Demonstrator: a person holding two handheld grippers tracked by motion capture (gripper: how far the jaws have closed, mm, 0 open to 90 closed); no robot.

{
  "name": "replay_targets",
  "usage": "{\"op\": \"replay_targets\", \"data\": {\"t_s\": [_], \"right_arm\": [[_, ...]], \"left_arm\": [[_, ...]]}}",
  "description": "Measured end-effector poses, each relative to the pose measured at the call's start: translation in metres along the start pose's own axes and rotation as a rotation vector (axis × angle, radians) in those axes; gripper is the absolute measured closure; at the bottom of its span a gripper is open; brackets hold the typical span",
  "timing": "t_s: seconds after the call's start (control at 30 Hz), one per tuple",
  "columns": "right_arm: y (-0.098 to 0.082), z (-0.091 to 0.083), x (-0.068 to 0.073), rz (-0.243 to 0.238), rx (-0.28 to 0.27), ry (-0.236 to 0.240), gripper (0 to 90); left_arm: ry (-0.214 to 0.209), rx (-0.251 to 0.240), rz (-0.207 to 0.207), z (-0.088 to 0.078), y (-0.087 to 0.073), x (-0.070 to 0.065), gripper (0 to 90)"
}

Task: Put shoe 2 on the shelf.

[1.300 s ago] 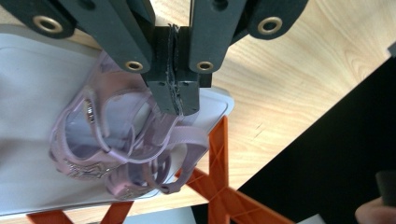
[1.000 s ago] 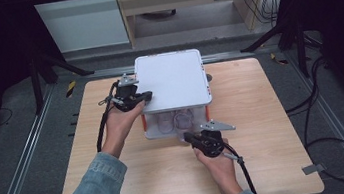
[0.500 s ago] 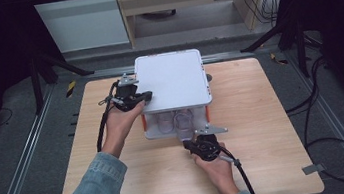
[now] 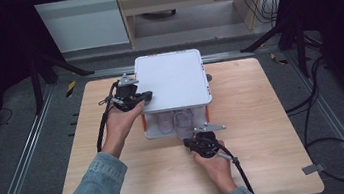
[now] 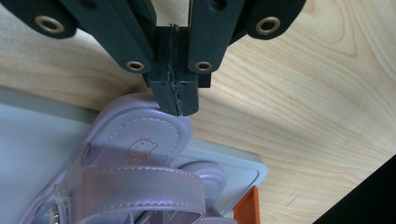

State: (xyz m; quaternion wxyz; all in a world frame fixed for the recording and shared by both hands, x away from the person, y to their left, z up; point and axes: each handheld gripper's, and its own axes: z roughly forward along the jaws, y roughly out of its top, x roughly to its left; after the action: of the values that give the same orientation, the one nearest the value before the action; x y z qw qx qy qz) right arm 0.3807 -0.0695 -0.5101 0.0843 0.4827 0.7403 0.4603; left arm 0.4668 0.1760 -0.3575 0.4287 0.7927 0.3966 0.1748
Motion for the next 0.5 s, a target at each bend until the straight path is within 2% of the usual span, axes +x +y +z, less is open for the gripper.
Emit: {"op": "replay_targets", "data": {"t_s": [0.5], "right_arm": [[0.0105,0.0105,-0.0093,0.035,-0.007,-0.016,90.0]], "left_arm": [[-0.006,-0.002,-0.006,0.0001,-0.0002,0.0008,89.2]]}}
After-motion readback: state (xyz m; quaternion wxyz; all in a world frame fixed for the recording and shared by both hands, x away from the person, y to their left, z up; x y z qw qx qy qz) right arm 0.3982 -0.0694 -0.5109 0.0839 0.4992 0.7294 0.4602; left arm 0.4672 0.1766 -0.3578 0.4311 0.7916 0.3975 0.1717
